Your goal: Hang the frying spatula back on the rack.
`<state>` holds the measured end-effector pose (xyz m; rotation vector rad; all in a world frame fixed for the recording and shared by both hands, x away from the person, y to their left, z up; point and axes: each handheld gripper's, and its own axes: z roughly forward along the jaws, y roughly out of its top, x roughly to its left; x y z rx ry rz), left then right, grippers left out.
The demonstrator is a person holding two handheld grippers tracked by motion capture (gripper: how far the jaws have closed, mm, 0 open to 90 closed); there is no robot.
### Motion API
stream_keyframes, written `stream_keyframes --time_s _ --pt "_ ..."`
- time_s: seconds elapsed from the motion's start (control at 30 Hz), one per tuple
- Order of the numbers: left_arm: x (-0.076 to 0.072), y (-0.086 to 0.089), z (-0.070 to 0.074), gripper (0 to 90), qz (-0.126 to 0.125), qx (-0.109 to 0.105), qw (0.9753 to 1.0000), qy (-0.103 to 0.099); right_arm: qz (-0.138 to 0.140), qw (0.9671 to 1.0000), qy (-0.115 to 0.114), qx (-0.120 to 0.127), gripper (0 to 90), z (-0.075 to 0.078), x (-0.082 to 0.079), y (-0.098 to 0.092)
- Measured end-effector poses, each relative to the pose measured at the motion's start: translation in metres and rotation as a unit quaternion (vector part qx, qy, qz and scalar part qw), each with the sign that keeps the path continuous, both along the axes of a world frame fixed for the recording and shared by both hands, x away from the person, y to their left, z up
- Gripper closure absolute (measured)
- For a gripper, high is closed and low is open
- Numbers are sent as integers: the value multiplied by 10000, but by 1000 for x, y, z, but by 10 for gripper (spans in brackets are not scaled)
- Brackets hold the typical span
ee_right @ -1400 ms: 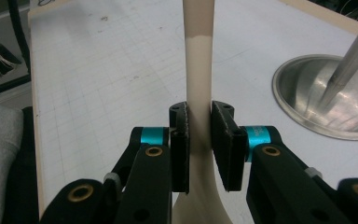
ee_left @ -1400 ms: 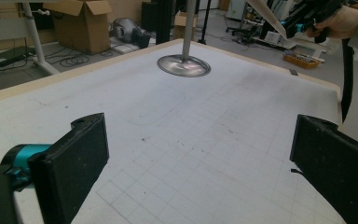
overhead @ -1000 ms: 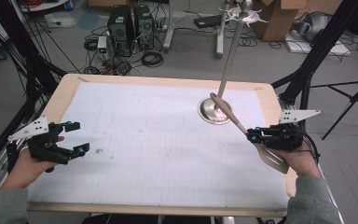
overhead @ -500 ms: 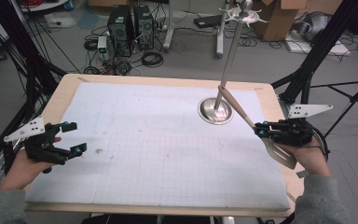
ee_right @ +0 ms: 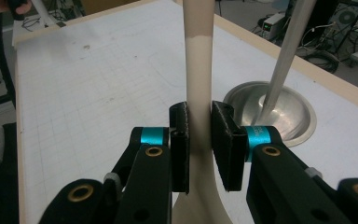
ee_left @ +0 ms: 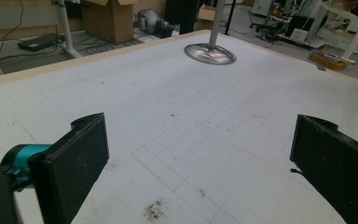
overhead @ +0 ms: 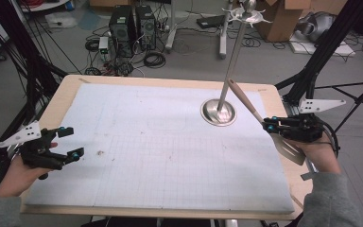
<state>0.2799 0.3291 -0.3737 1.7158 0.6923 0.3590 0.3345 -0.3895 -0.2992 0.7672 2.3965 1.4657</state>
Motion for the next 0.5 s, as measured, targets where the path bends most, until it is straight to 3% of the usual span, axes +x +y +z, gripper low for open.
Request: stream_keyframes --time_s 0.27,0.5 --pt "-3 4 -2 49 76 14 10000 29 -360 9992 -96 149 781 9 3 -17" --pt "-4 6 -4 48 106 44 9999 54 -475 9986 -157 146 781 16 3 -25"
